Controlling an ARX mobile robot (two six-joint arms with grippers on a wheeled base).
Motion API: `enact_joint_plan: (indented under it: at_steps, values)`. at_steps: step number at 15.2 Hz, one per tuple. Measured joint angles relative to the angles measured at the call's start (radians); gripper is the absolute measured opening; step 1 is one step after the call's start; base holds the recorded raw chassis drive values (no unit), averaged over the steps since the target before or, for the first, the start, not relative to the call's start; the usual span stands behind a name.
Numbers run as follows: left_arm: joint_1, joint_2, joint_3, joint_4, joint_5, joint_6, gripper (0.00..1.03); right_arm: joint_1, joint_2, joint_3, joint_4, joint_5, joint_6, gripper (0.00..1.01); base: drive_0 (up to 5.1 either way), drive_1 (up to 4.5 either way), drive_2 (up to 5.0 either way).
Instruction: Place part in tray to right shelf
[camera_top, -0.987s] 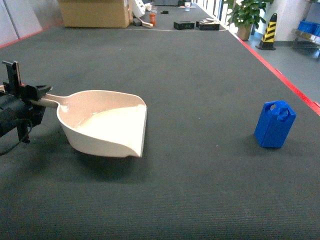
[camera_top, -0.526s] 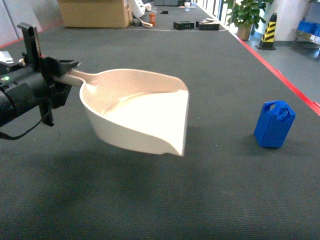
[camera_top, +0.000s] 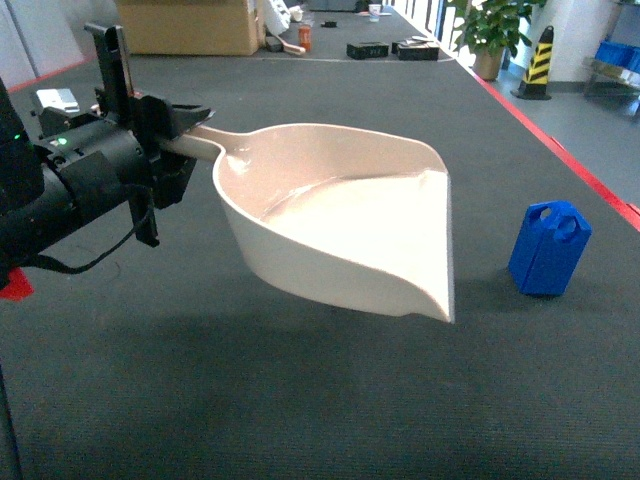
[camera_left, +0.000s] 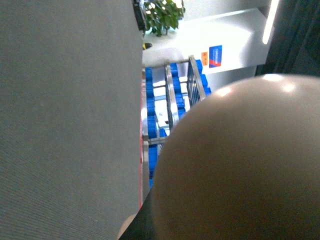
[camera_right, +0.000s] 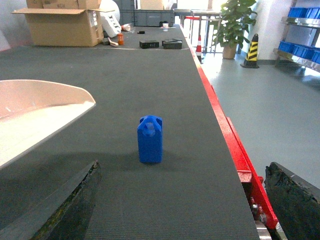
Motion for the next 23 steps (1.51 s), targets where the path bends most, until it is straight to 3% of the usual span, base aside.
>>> enact_joint_plan:
  at_steps: [4,5,6,7,9,10,12,15,17,19,23]
  values:
    - [0.0,-0.004,-0.007,0.0,-0.002,0.004,0.14,0.001,0.002,0.002,-0.011,0.007,-0.003,0.98,0.0,0.0,0.0]
    - [-0.001,-0.004,-0.007,-0.001,-0.001,0.004,0.14,0.043,0.095,0.049,-0.113,0.107,-0.036,0.98,0.0,0.0,0.0]
    - [-0.002,-0.005,-0.007,0.0,-0.001,0.004,0.14,0.046,0.324,0.108,-0.015,0.165,-0.056,0.98,0.0,0.0,0.0]
    - [-0.002,-0.008,-0.007,0.0,0.001,0.004,0.14,0.046,0.493,0.168,0.097,0.177,-0.056,0.98,0.0,0.0,0.0]
    - [-0.001,-0.008,-0.007,0.0,-0.002,0.004,0.14,0.061,0.862,0.322,0.299,0.176,-0.052,0.98,0.0,0.0,0.0]
    - [0.0,-0.008,-0.007,0.0,-0.002,0.004,0.14,0.067,1.015,0.39,0.335,0.178,-0.049,0.98,0.0,0.0,0.0]
    - [0.0,-0.008,-0.007,-0.001,-0.002,0.004,0.14,0.071,1.281,0.53,0.315,0.161,-0.035,0.98,0.0,0.0,0.0]
    - [0.0,-0.008,-0.007,0.0,-0.001,0.004,0.14,0.074,1.506,0.732,0.298,0.187,-0.025,0.98,0.0,0.0,0.0]
    - [0.0,-0.008,-0.007,0.0,-0.001,0.004,0.14,0.08,1.615,0.828,0.265,0.175,-0.007,0.98,0.0,0.0,0.0]
    - [0.0,-0.008,-0.007,0.0,-0.001,0.004,0.14,0.087,1.717,0.91,0.214,0.14,0.022,0.98,0.0,0.0,0.0]
    - [0.0,-0.008,-0.007,0.0,-0.001,0.004,0.14,0.107,1.865,1.033,0.187,0.138,0.085,0.98,0.0,0.0,0.0]
